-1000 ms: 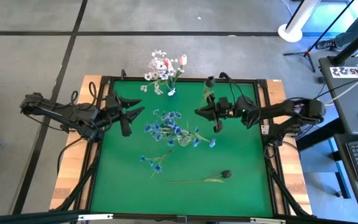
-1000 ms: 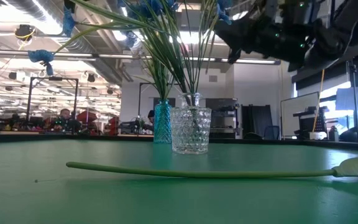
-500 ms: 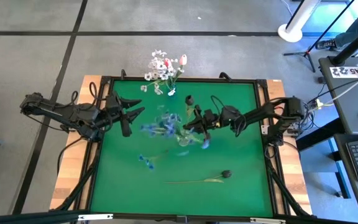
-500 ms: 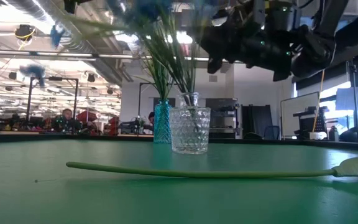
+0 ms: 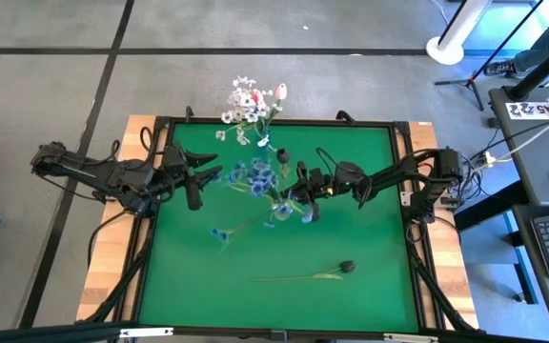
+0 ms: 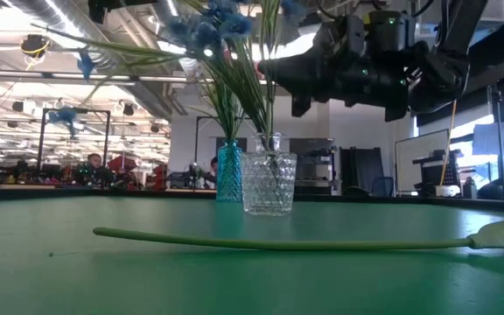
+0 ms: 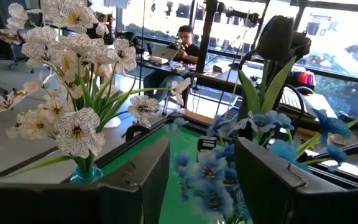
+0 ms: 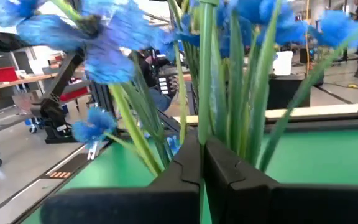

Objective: Sort flowers into vase by color
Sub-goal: Put the top left black flower into the transparent vase

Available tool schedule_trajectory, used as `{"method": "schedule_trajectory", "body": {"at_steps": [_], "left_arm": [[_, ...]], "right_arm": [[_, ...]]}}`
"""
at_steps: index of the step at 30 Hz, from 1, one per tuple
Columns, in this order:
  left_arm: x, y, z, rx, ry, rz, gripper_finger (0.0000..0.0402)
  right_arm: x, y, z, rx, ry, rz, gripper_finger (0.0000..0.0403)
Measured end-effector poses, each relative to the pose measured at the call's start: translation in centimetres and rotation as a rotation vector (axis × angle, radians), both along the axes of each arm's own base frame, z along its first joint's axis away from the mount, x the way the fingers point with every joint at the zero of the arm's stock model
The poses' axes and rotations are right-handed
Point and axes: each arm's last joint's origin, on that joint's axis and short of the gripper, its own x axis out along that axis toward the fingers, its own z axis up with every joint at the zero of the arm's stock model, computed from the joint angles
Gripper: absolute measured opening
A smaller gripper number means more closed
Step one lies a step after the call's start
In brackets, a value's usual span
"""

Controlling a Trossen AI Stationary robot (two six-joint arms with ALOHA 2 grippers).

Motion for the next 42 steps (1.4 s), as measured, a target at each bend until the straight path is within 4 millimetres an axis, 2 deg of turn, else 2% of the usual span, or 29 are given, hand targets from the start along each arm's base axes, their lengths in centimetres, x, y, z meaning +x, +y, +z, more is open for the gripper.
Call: {"method": "schedule_trajectory", "body": {"at_steps": [5,14,23,35,42], "left_arm": [[0.0,0.0,0.0,0.0,0.002,0.0,0.0174],[0.0,0.0,0.0,-0.001,0.001,0.0,0.0174],[0.0,0.0,0.0,-0.004,0.0,0.0,0.0174],[0.0,0.0,-0.3,-0.019,0.021,0.002,0.0174],[0.0,0.0,-0.5,-0.034,0.031,0.004,0.0174]], "right_arm": [[-0.1,0.1,0.6,0.003,-0.036,0.023,0.0],[-1.0,0.2,3.2,-0.051,-0.125,0.023,0.0],[-0.8,0.0,2.4,-0.115,-0.04,-0.057,0.0],[-1.3,0.1,3.7,-0.133,-0.079,-0.043,0.0],[-1.3,0.0,3.2,-0.163,-0.026,-0.078,0.0]]}}
